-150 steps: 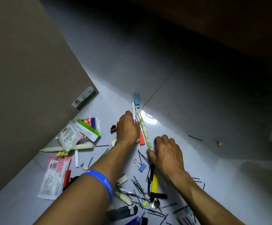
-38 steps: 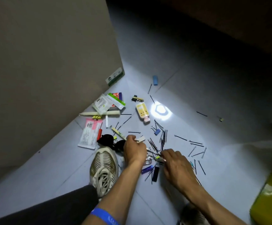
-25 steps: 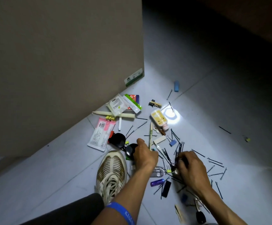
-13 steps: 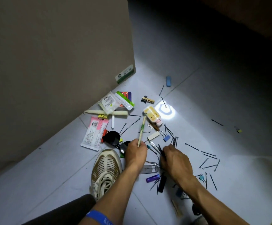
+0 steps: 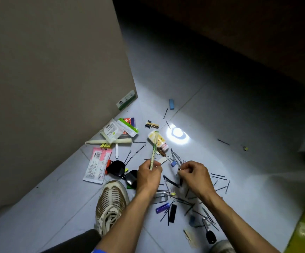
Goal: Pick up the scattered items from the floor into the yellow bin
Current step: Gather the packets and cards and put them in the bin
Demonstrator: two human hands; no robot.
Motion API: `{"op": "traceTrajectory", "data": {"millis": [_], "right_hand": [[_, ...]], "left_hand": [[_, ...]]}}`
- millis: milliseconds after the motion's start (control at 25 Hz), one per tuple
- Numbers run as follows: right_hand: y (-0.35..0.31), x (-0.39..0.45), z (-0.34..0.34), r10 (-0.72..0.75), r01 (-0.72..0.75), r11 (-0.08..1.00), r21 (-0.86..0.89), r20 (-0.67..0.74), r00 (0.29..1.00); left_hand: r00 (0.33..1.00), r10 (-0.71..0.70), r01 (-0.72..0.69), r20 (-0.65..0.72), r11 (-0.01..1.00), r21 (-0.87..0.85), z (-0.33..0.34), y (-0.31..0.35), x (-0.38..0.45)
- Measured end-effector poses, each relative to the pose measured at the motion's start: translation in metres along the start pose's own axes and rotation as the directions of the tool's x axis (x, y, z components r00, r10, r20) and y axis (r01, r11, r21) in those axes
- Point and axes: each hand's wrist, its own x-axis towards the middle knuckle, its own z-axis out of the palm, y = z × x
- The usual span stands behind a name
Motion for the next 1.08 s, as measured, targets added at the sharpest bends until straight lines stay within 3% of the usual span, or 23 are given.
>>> {"op": "traceTrajectory", "data": {"millis": [120,200,320,400,520,600,680,760,880,960,1080], "right_hand": [[-0.005,-0.022,-0.039,0.052,-0.046,0.989,0.143,-0.038,0.998],[-0.009,-0.049,-0.072,0.094,-0.061,0.94,0.334,-0.083,0.992],[-0.001,-0.102,-0.135,0.132,0.005,0.858,0.513,-0.23,0.964],[0.021,-0.14,-0.183,0.199,0.045,0.795,0.605,-0.331,0.922],[0.074,-0.199,-0.249,0.343,0.108,0.71,0.696,-0.475,0.81],[0.114,-0.232,-0.281,0.437,0.104,0.693,0.714,-0.53,0.727],[0.143,-0.251,-0.299,0.483,0.067,0.72,0.691,-0.567,0.667],[0.159,-0.259,-0.305,0.453,-0.013,0.82,0.573,-0.634,0.627],[0.153,-0.25,-0.299,0.289,-0.046,0.941,0.336,-0.724,0.626],[0.128,-0.229,-0.282,0.161,0.025,0.968,0.251,-0.691,0.705],[0.068,-0.191,-0.234,-0.054,0.145,0.981,0.132,-0.527,0.848]], "left_hand": [[0.996,0.057,-0.056,0.064,0.998,-0.01,0.01,0.028,-0.033],[0.989,0.093,-0.087,0.115,0.994,-0.062,0.021,0.05,-0.062],[0.943,0.117,-0.072,0.312,0.986,-0.152,0.064,0.091,-0.116],[0.859,0.138,-0.066,0.493,0.985,-0.161,0.109,0.114,-0.166],[0.669,0.108,0.007,0.735,0.988,-0.152,0.182,0.128,-0.254],[0.539,0.028,0.099,0.842,0.99,-0.096,0.218,0.125,-0.303],[0.458,0.006,0.055,0.889,0.998,-0.035,0.243,0.115,-0.33],[0.48,0.082,-0.119,0.873,0.992,-0.028,0.253,0.101,-0.337],[0.589,0.24,-0.295,0.772,0.953,-0.071,0.24,0.097,-0.319],[0.674,0.258,-0.304,0.693,0.951,-0.058,0.212,0.099,-0.295],[0.78,0.262,-0.299,0.568,0.954,-0.03,0.15,0.101,-0.252]]}}
